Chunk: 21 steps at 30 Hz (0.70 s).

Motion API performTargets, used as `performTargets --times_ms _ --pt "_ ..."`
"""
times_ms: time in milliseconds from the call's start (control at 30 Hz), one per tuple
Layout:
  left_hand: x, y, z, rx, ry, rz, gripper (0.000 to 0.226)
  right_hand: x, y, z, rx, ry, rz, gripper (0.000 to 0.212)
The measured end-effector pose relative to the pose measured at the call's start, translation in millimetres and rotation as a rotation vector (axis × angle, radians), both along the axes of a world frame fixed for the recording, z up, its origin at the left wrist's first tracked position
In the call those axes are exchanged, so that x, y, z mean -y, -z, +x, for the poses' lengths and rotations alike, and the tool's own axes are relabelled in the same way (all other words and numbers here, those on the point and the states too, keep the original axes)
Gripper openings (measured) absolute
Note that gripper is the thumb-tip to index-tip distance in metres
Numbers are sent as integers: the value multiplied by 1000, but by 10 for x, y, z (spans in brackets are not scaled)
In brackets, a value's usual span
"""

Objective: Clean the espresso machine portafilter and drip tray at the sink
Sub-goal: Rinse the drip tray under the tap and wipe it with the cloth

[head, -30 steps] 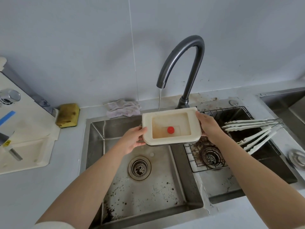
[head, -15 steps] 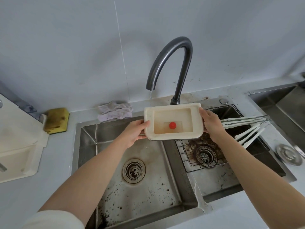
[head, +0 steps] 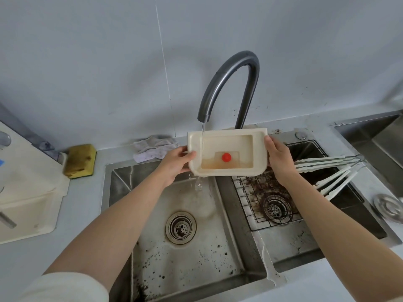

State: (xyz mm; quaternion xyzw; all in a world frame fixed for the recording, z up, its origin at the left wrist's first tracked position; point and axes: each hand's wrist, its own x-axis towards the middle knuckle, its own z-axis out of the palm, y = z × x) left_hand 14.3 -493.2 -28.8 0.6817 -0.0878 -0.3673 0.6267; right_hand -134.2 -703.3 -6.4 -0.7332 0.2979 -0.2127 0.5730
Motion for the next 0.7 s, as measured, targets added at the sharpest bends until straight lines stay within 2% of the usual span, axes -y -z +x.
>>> performTargets --times_ms 267,433,700 --pt "-111 -94 76 26 -81 -64 47 -120 -89 88 80 -93 -55 23" --pt "-229 -116 104 45 -101 -63 48 -191 -23 141 79 -108 -19 24" --pt "-432 -231 168 180 -74 15 48 -316 259 240 46 -60 125 32"
